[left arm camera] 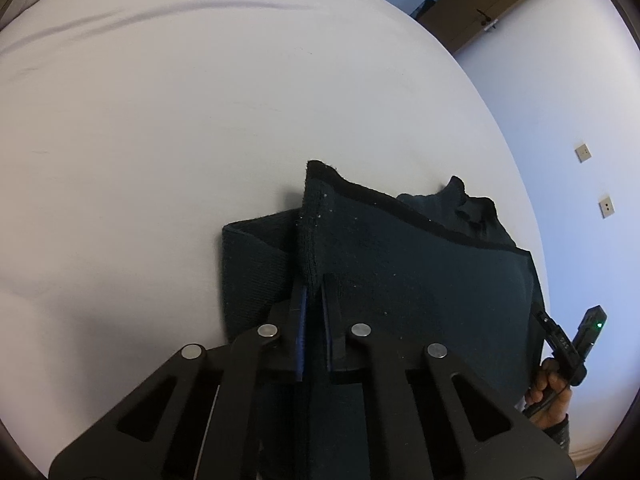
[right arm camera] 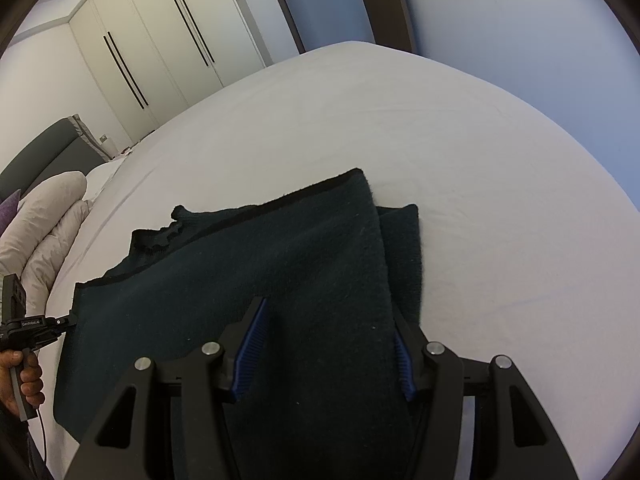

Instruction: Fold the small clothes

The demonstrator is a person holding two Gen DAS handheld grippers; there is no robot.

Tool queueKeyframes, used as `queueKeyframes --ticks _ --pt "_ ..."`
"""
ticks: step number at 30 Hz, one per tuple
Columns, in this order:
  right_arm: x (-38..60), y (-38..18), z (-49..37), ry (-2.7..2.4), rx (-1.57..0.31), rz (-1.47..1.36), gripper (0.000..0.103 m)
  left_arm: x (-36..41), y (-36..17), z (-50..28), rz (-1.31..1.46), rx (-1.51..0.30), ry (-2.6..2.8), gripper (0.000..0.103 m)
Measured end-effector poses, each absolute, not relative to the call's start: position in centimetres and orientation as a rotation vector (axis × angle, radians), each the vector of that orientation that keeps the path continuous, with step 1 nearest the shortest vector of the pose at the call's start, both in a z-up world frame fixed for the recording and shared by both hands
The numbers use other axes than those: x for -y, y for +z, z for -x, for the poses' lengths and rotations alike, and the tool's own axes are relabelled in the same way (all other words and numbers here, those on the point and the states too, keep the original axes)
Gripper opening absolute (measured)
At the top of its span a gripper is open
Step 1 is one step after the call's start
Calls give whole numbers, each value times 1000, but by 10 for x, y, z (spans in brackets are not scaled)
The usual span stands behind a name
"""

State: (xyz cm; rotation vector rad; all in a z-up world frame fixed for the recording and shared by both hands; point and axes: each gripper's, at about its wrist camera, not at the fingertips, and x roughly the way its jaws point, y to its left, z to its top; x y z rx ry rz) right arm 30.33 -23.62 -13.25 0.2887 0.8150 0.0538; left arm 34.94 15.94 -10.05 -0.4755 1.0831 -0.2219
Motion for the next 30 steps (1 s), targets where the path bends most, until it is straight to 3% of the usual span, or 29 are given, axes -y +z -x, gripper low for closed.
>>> queueKeyframes --ticks 14,21,23,25,30 --pt "211 -128 -303 50 -820 -230 57 -193 -106 -322 562 -987 -65 4" --pt "198 -136 -307 20 -843 -155 58 -164 -96 -331 399 -989 -70 7" --pt "201 -121 -301 27 -799 -181 57 -160 -90 -326 359 -968 -49 11" --pt "201 -110 -299 40 -767 -181 57 -156 -81 -318 275 -964 50 26" --pt "195 -108 -312 83 -773 -206 58 -132 -48 -294 118 -858 131 28"
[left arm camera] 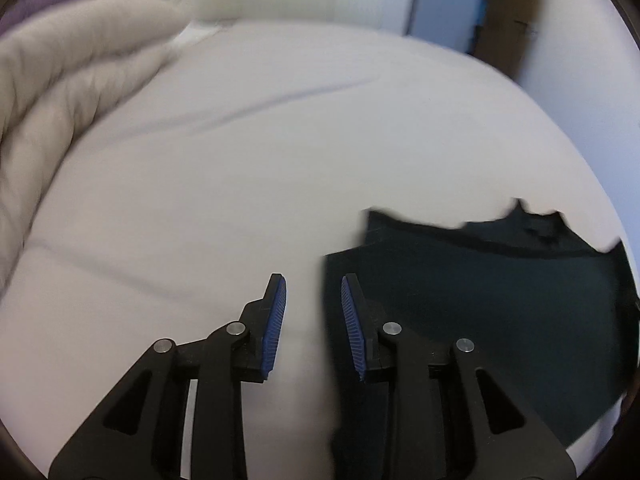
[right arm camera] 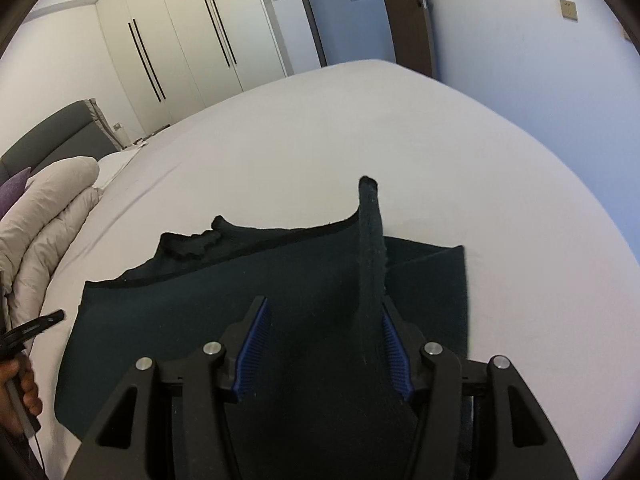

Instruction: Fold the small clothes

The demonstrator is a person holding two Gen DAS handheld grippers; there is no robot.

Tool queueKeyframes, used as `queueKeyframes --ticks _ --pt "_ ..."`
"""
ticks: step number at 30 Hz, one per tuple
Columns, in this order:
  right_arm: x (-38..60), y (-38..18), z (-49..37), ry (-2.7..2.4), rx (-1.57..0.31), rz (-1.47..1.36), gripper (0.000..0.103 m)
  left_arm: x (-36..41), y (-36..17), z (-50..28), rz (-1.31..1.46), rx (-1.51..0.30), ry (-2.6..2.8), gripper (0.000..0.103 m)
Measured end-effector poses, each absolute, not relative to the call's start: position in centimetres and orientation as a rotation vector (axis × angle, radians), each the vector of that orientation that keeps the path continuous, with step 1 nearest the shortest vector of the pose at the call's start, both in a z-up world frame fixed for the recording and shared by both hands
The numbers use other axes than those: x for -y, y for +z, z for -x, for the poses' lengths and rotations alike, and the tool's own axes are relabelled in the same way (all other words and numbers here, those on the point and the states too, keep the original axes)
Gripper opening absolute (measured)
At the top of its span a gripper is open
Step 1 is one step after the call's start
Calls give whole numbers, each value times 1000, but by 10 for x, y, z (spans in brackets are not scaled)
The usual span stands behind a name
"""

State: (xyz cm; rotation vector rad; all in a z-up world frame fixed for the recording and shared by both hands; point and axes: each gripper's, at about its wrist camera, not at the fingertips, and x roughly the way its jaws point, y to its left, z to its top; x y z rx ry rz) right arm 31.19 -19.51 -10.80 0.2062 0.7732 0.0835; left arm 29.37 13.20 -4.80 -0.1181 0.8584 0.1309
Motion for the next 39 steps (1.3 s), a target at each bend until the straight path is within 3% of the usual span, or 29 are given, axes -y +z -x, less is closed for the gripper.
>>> queueKeyframes --ticks 4,7,15,21,27,30,34,38,39 --pt "194 -125 -329 125 -845 -276 58 -86 -55 -301 1 -887 -11 28" --pt "202 -128 -332 68 -842 -264 57 -80 -91 -318 30 -1008 11 28" --pt "267 -98 -309 -273 -764 -364 59 -84 -96 -319 39 -988 14 28" --pt "175 -83 -317 166 -731 -295 59 -72 -97 -318 19 -976 31 28" --pt "155 -122 -337 293 -840 -371 62 -71 -100 -315 17 -959 26 29" --pt "183 -135 -332 306 -811 -486 52 -70 -102 -315 15 -944 27 29" --pt "221 -134 -327 283 -735 -535 50 -74 -105 -312 38 -909 14 29" --pt "263 -143 -318 243 -656 -621 34 -92 -104 -302 155 -846 -33 29" --pt "270 -144 -315 207 -644 -645 40 -100 -102 -298 202 -838 -47 29"
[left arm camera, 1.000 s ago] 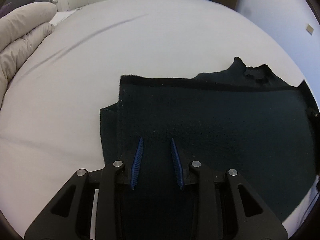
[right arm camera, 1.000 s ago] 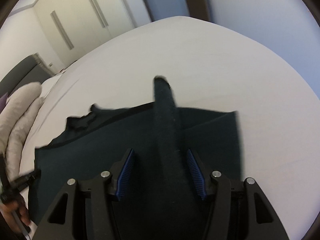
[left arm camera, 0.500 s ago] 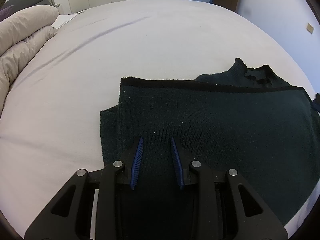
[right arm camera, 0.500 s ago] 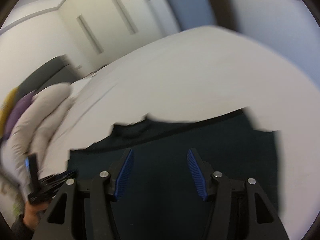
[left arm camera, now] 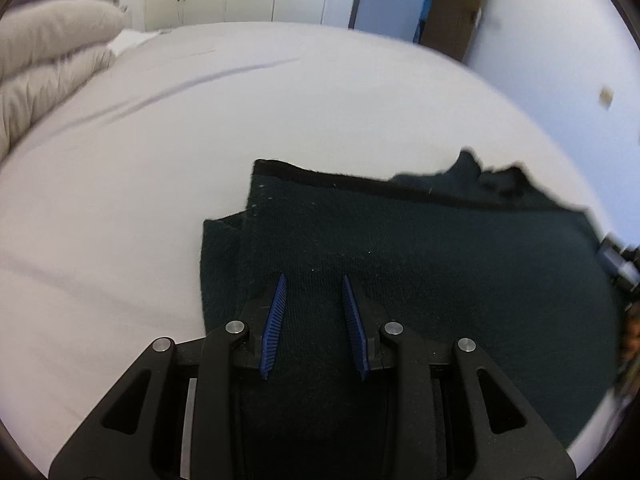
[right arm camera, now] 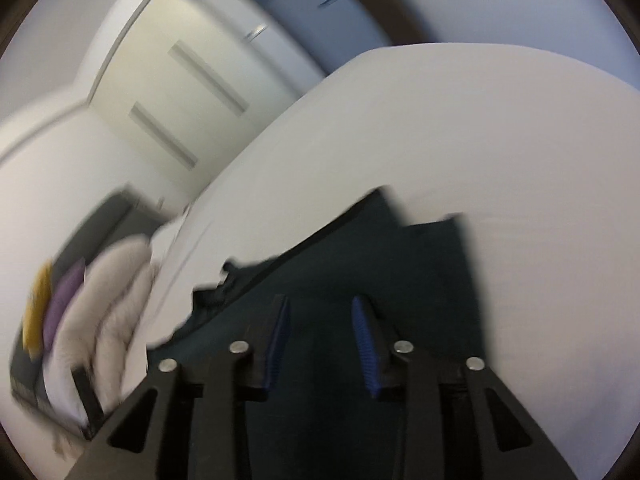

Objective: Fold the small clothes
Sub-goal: 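Lift the folded sweater bundle with the left tool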

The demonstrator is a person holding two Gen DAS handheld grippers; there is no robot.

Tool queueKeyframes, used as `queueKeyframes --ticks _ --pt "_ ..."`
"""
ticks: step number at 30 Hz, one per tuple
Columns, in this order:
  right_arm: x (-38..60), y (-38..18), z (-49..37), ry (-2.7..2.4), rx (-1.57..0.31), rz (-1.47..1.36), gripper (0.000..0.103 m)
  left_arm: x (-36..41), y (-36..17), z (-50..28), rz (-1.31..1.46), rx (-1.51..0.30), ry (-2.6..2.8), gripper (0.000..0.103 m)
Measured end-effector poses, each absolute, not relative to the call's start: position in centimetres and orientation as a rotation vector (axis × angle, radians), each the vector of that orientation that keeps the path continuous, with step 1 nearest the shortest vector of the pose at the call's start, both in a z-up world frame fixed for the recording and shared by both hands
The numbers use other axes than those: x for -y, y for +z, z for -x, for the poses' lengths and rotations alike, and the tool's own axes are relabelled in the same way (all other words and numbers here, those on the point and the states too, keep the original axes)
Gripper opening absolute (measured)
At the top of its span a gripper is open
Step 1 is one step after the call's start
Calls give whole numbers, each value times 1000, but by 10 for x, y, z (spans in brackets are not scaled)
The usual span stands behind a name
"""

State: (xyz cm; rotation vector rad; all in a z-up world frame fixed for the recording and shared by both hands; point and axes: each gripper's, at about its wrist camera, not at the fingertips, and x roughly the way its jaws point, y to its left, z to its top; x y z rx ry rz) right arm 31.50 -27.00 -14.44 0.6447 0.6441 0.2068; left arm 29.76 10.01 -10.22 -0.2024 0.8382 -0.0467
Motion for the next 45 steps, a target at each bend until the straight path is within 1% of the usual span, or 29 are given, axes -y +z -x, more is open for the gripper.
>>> queueKeyframes --ticks 1,2,3,4,5,6,7,9,12,14,16,20,23,27,33,38,39,40,41,42,43,44,45 --pt "274 -145 -313 153 -635 -664 40 -108 -100 -293 246 -832 -51 29" --pt "280 -141 -308 126 -627 -689 45 -118 -96 -284 294 -822 -43 29" --pt "285 -137 -303 111 -630 -686 53 -126 -93 -275 325 -811 -36 30" --pt "281 -130 -299 103 -633 -662 57 -132 -90 -266 340 -804 -6 36" --pt "275 -124 -296 100 -638 -621 63 -141 -88 -254 365 -794 41 46" --pt "265 -116 -291 105 -640 -569 65 -150 -86 -240 415 -774 62 69" --pt "254 -110 -289 116 -642 -529 65 -162 -85 -222 494 -738 65 75" --pt "229 -100 -284 174 -645 -472 65 -174 -84 -199 580 -715 67 78" --pt "196 -91 -284 262 -664 -441 65 -182 -94 -174 704 -748 46 79" --pt "183 -91 -283 317 -693 -447 65 -183 -110 -159 840 -802 22 79" --pt "168 -92 -283 348 -714 -451 65 -180 -119 -141 935 -797 -3 79" --pt "135 -100 -283 391 -736 -446 65 -154 -121 -112 1010 -797 -49 79" --pt "128 -103 -278 405 -752 -471 65 -136 -124 -106 1073 -818 -73 79" --pt "118 -104 -277 415 -757 -493 65 -120 -130 -107 1101 -794 -57 79" --pt "108 -104 -276 442 -767 -536 63 -121 -136 -129 1269 -731 -51 79" --pt "91 -101 -287 460 -794 -521 63 -125 -136 -140 1317 -693 -52 77" --pt "87 -101 -290 461 -801 -510 63 -127 -137 -142 1324 -688 -53 74" --pt "82 -101 -293 464 -811 -497 63 -130 -137 -144 1328 -682 -52 67" --pt "75 -102 -299 472 -829 -481 63 -132 -137 -147 1321 -677 -49 64" --pt "69 -102 -303 477 -843 -470 61 -135 -137 -151 1308 -675 -47 56" --pt "62 -104 -309 481 -861 -455 60 -137 -139 -156 1295 -679 -43 44" --pt "55 -106 -315 481 -878 -442 58 -140 -141 -159 1281 -691 -35 37" --pt "50 -109 -321 481 -897 -435 53 -142 -143 -162 1274 -703 -28 30"
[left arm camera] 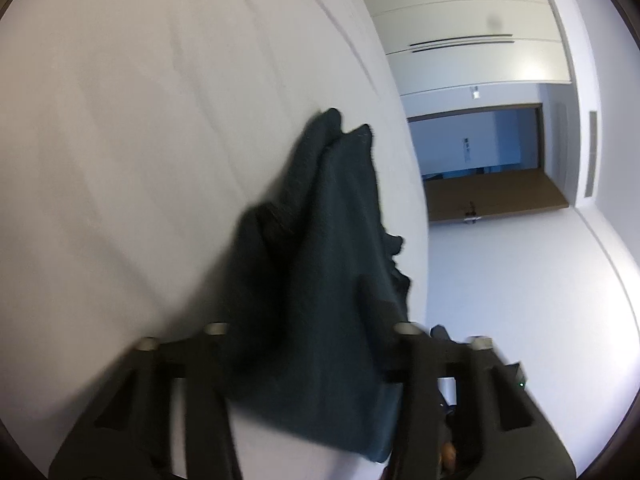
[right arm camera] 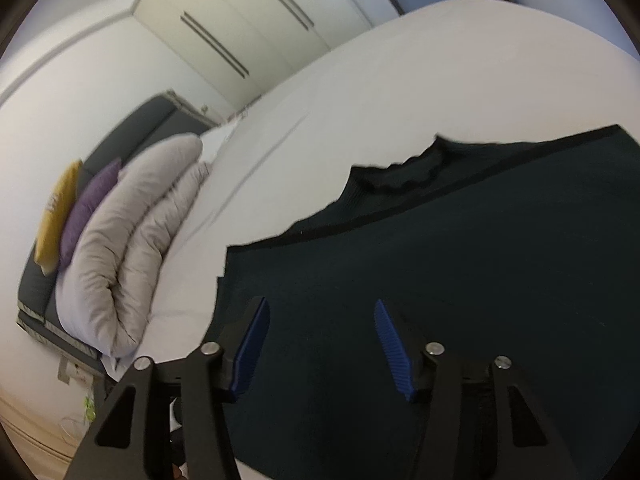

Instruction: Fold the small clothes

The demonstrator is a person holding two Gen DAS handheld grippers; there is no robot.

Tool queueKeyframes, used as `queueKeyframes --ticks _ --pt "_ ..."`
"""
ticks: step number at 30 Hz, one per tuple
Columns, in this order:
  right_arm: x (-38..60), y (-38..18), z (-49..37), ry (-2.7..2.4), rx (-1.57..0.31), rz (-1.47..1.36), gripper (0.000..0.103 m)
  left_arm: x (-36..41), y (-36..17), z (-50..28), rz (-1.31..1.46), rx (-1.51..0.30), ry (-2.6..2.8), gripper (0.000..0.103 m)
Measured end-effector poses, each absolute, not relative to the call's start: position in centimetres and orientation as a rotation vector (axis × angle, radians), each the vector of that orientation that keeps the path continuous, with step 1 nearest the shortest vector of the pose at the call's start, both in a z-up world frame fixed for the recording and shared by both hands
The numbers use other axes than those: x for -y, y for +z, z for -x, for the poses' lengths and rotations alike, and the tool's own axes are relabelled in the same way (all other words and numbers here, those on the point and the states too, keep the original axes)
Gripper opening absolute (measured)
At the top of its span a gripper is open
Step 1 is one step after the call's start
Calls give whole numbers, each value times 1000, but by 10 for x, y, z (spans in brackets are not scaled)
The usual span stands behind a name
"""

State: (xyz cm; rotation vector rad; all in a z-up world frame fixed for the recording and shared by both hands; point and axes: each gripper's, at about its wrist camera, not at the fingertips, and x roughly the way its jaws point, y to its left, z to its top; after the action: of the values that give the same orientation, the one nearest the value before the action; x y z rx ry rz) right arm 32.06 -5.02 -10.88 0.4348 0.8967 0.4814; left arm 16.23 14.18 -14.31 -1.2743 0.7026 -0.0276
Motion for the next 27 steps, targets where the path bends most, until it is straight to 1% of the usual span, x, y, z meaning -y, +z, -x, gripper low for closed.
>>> queueKeyframes --ticks 1,3,6,8,9,10,11,12,16,19,20,22,24,25,26,27 --pt "45 -112 -326 479 -918 -432 49 -143 -145 -166 1271 -709 -30 26" --pt "33 -121 -339 479 -979 -433 39 -143 -145 -173 1243 -723 -30 21" --pt "14 -129 -347 495 -1020 -373 36 -144 -143 -185 1201 -732 -41 14" --pt "4 -136 -349 489 -1052 -321 34 -146 -145 -189 1191 -741 -43 12" --pt "3 -138 -350 484 -1056 -312 26 -146 -145 -190 1186 -743 -43 11" --pt "4 -139 -351 475 -1059 -310 21 -146 -145 -191 1177 -743 -42 11" --pt "7 -142 -353 461 -1065 -314 4 -145 -144 -191 1168 -741 -39 11" --pt "12 -146 -354 443 -1072 -318 0 -144 -143 -192 1162 -741 -35 10" --pt "21 -156 -351 469 -1050 -367 0 -135 -127 -198 1090 -727 -12 10" --pt "25 -156 -348 485 -1023 -409 0 -113 -88 -211 961 -691 -37 10" --pt "35 -156 -349 514 -1022 -480 1 -96 -68 -217 871 -673 -61 10" --pt "59 -152 -349 555 -1020 -612 13 -57 -37 -224 680 -650 -98 10" --pt "85 -144 -349 584 -978 -716 47 -2 -23 -227 439 -640 -132 10" --pt "98 -140 -349 595 -956 -758 54 22 -24 -226 334 -636 -138 10" --pt "113 -138 -350 608 -941 -810 65 48 -34 -225 234 -645 -144 10" --pt "124 -138 -351 622 -939 -850 66 61 -44 -224 198 -663 -148 10"
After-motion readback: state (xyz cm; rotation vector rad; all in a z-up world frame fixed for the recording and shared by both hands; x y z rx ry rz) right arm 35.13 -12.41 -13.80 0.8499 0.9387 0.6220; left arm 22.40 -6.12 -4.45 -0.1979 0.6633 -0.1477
